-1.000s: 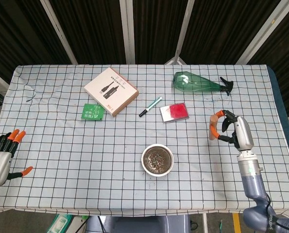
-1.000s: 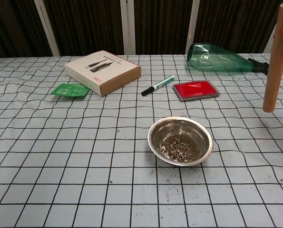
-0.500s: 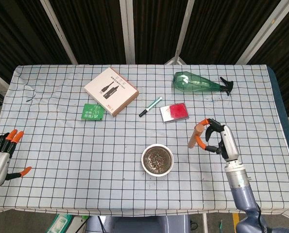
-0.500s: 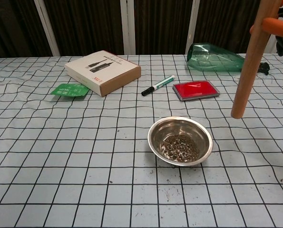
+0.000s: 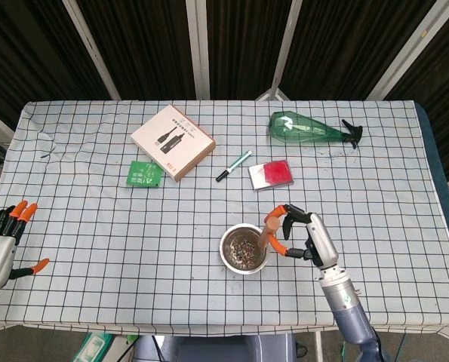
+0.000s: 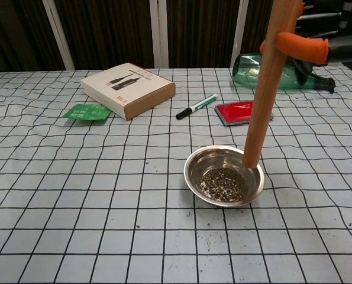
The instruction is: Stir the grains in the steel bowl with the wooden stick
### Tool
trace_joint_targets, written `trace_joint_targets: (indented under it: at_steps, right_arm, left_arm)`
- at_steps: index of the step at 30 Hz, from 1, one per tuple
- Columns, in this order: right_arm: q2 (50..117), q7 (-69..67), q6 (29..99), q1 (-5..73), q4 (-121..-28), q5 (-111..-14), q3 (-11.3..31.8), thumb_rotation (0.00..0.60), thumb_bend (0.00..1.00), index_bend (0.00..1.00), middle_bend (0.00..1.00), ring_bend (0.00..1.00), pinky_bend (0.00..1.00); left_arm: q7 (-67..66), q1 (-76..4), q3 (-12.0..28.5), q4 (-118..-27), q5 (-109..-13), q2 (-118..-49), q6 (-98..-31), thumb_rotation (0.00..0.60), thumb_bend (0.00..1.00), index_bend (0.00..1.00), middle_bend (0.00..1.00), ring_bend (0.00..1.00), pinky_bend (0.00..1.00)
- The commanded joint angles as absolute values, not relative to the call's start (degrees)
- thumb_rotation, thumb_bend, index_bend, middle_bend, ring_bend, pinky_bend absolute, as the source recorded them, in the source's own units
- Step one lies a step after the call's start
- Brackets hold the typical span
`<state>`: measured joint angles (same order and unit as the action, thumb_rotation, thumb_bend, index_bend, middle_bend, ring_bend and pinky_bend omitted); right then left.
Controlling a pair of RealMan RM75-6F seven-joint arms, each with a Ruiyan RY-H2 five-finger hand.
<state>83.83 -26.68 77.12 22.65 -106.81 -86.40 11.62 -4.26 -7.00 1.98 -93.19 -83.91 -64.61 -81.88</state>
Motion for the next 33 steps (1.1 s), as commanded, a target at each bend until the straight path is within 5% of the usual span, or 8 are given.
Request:
trace_joint_targets:
  at_steps: [1, 33]
  right_arm:
    - [84.89, -26.14, 76.97, 22.98, -106.88, -86.5, 11.36, 0.6, 0.48, 0.85, 0.64, 0.72, 0.65]
    - [94.46, -24.47, 76.09, 24.24, -96.85, -83.02, 11.16, 0.6, 0.48, 0.85, 0.64, 0.72, 0.65]
  left_arm:
    - [-4.22, -7.01, 1.93, -93.14, -84.01, -64.6, -81.86, 0.6, 0.07, 0.0, 0.0, 0.0, 0.0]
    - [-4.68, -7.04, 1.82, -92.78, -84.76, -64.76, -82.24, 0.6, 0.07, 0.0, 0.0, 0.0, 0.0]
